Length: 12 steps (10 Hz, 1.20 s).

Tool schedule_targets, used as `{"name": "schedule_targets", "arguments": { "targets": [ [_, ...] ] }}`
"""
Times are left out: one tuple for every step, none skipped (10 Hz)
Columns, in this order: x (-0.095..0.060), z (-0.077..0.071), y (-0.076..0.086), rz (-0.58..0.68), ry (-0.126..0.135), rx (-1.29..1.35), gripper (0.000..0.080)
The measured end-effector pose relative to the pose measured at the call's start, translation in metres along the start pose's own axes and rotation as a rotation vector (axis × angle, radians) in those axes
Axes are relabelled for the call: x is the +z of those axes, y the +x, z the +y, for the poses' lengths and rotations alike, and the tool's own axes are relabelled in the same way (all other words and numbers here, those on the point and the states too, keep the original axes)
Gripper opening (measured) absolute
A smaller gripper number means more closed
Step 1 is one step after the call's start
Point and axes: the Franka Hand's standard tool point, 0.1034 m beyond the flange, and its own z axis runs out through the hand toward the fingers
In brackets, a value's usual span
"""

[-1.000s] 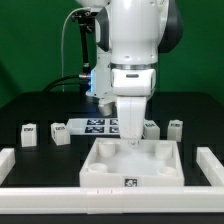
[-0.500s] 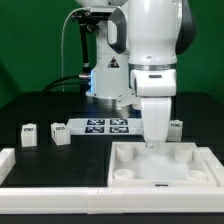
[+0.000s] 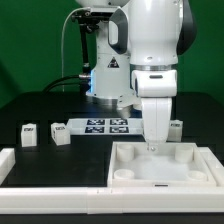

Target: Assemble one leg

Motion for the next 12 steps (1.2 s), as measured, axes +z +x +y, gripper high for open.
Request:
{"name": "schedule_targets", "arguments": {
  "targets": [
    [0.0, -0.001, 0.0, 0.0, 0.001, 0.006, 0.0503],
    [0.0, -0.001, 0.0, 0.0, 0.002, 0.007, 0.0601],
    [0.0, -0.001, 0.0, 0.0, 0.002, 0.008, 0.0601],
    [0.001, -0.001, -0.001, 0.0, 0.002, 0.009, 0.064],
    [0.001, -0.001, -0.002, -0.001, 0.002, 0.01, 0.0647],
    [0.0, -0.001, -0.002, -0.001, 0.002, 0.011, 0.0647],
    [-0.001, -0.001, -0.004, -0.002, 0.0, 0.014, 0.0649],
    [-0.007, -0.004, -0.006, -0.004, -0.004, 0.032, 0.0649],
    [-0.017, -0.008, -0.008, -0.007, -0.014, 0.067, 0.0649],
    [-0.029, -0.014, -0.01, -0.008, -0.029, 0.098, 0.0649],
    [-0.038, -0.019, -0.01, -0.008, -0.042, 0.136, 0.0649],
    [-0.048, -0.023, -0.008, -0.009, -0.054, 0.177, 0.0649]
  ]
}}
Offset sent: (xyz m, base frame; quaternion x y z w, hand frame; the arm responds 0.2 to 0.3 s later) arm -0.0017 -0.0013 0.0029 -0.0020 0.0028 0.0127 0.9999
